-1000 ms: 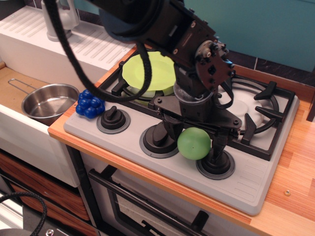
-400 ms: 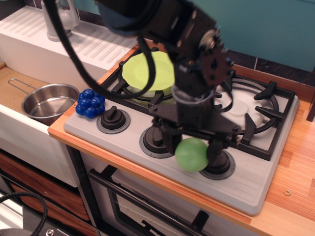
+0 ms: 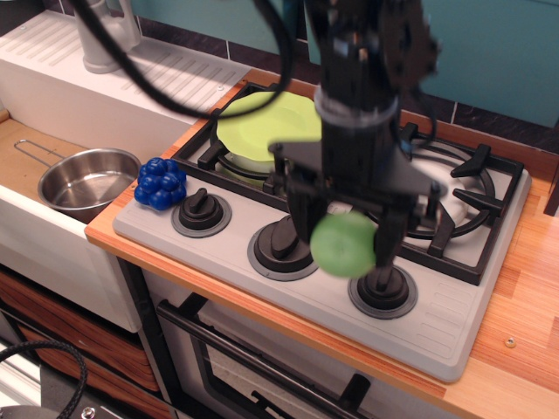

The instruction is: Put pear on plate and blueberry in pot or pan in sink

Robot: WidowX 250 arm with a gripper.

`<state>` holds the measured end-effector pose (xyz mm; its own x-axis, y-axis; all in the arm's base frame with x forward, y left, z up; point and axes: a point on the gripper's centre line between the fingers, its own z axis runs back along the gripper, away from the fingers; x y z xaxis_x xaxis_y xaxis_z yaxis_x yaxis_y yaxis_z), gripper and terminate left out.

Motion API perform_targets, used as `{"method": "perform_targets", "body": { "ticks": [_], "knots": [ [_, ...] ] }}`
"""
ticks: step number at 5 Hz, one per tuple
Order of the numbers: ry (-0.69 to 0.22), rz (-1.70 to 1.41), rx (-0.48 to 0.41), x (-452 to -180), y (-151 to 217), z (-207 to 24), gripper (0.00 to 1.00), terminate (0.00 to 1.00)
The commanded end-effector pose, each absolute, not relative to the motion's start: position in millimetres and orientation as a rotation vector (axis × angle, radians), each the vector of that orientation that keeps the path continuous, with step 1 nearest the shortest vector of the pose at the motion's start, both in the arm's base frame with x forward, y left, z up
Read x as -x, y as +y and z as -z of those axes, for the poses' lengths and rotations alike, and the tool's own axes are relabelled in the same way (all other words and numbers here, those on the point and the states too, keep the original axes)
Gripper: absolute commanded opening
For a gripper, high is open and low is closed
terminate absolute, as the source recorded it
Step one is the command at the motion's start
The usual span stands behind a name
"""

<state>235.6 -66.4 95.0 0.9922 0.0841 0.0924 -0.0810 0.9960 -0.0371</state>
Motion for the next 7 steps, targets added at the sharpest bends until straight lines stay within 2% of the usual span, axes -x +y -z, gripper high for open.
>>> {"method": "perform_targets", "body": {
  "ticks": [1,2,4,7],
  "knots": [
    [-0.17,-0.023,-0.022,-255,-40,-123,0.0,0.0],
    [-0.178,-0.014,-0.027,-283,-29,-125,0.0,0.0],
    [-0.206,0.026,0.019,-337,1,-113,0.0,0.0],
    [-0.188,0.063,0.018,-375,41,-118,0.0,0.0]
  ]
}}
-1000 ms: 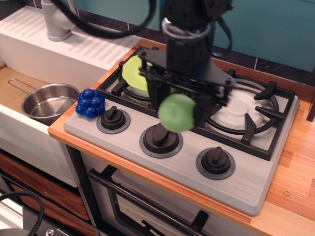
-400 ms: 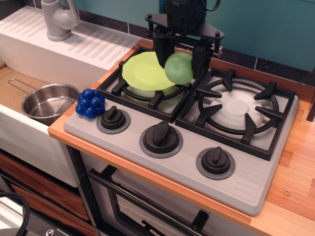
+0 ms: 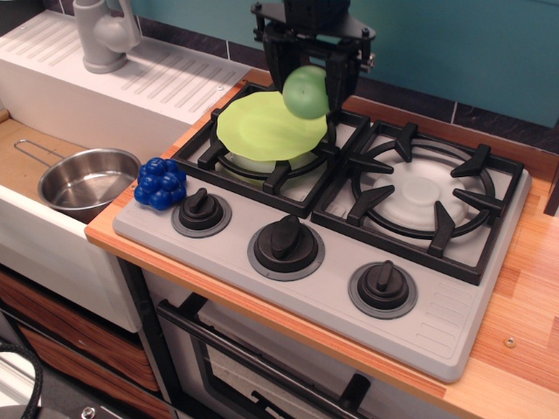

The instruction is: Put pear on plate and blueberry in pot or pan in sink

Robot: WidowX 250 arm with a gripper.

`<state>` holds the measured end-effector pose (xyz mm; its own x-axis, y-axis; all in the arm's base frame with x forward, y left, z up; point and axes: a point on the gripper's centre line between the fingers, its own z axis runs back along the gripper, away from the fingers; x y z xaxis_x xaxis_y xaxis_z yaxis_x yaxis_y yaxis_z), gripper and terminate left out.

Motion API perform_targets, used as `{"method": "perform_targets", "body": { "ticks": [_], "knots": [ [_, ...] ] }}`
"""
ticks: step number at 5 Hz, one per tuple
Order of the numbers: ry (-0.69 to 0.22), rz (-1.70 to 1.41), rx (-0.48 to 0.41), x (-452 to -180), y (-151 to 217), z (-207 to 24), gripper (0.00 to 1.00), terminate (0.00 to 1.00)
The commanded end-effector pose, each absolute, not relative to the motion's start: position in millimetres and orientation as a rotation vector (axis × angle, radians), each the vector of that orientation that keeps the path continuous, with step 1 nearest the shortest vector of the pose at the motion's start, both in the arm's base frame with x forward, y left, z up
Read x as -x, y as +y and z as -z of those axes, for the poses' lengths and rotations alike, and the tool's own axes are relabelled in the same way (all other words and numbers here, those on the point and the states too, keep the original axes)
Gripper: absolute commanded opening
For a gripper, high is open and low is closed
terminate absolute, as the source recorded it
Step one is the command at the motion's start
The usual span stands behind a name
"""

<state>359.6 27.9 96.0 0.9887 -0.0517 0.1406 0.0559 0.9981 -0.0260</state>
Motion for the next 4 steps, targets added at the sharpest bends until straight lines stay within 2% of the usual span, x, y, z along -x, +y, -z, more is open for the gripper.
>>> {"method": "perform_targets", "body": {
  "ticks": [1,4],
  "knots": [
    [-0.184,0.068,0.014,-379,52,-118,0.0,0.0],
    [-0.178,0.098,0.017,-374,77,-112,0.0,0.0]
  ]
}}
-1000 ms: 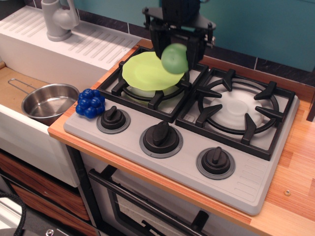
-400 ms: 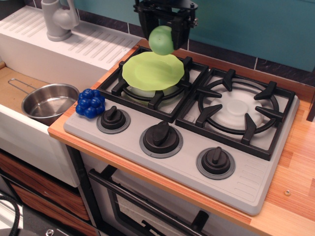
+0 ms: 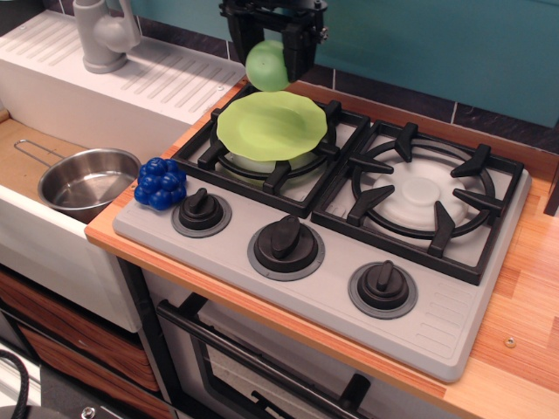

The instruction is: Put pear on plate and blueberry in pot or pan in sink

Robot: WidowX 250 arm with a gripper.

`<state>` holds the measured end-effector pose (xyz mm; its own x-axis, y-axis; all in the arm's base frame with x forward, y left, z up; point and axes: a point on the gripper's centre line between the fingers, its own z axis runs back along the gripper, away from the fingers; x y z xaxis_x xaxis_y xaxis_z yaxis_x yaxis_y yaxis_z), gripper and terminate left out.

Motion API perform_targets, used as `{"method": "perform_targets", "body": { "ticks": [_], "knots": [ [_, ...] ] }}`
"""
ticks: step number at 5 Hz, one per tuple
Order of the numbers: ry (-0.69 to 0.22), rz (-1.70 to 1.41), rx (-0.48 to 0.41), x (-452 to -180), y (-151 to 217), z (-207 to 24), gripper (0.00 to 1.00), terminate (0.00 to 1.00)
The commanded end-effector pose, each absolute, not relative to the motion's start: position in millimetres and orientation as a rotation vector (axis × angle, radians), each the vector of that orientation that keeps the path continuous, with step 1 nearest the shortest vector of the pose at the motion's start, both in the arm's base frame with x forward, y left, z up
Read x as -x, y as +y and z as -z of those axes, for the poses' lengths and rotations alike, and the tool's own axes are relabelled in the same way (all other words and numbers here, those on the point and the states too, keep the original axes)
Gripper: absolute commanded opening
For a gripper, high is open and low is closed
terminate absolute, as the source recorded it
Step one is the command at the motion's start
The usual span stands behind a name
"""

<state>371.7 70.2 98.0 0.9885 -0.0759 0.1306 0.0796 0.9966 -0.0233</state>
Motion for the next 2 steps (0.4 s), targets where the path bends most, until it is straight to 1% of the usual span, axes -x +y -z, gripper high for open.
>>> {"method": "perform_targets", "body": {
  "ticks": [1,2],
  "knots": [
    [-0.176,0.1,0.019,-372.9,79.9,-110.0,0.0,0.0],
    [-0.175,0.095,0.029,-371.3,77.3,-108.1,0.0,0.0]
  ]
}}
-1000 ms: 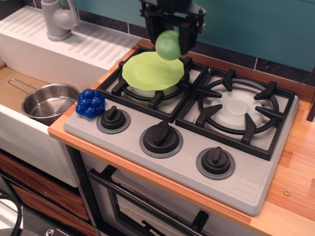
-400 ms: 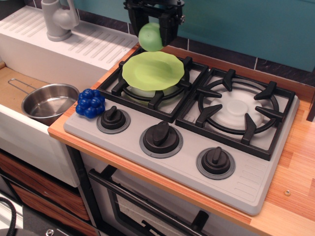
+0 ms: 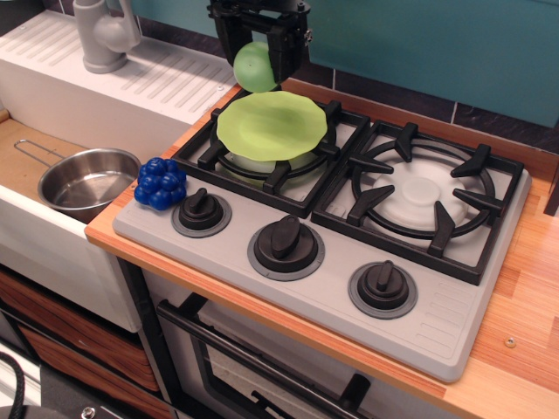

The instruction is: Put pear on plate and blueberry in pot or pan in sink

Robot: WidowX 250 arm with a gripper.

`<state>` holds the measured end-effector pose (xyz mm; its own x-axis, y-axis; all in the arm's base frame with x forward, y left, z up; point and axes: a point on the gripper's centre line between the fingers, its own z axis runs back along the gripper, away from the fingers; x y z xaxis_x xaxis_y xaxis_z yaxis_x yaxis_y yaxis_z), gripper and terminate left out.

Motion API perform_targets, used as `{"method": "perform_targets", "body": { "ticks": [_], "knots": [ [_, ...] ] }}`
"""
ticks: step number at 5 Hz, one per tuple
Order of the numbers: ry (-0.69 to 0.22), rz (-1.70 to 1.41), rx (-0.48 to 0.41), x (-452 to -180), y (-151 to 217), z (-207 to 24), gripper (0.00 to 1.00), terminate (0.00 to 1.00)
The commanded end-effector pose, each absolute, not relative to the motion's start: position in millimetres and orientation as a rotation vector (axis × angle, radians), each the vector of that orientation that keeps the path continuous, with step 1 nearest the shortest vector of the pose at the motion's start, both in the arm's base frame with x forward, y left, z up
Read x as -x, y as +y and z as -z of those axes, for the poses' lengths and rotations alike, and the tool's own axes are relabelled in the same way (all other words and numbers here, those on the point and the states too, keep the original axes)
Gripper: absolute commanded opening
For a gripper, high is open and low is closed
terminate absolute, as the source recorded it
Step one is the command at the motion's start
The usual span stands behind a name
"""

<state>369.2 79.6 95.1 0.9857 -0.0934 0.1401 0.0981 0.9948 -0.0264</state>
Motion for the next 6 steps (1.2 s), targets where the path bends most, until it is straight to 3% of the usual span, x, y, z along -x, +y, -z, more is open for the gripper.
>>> {"method": "perform_targets", "body": {
  "ticks": [1,2,3,6],
  "knots": [
    [-0.177,0.084,0.033,-369,73,-107,0.0,0.0],
    [-0.176,0.08,0.03,-368,70,-106,0.0,0.0],
    [-0.18,0.087,0.033,-366,68,-105,1.0,0.0],
    [-0.172,0.083,0.009,-349,48,-110,1.0,0.0]
  ]
}}
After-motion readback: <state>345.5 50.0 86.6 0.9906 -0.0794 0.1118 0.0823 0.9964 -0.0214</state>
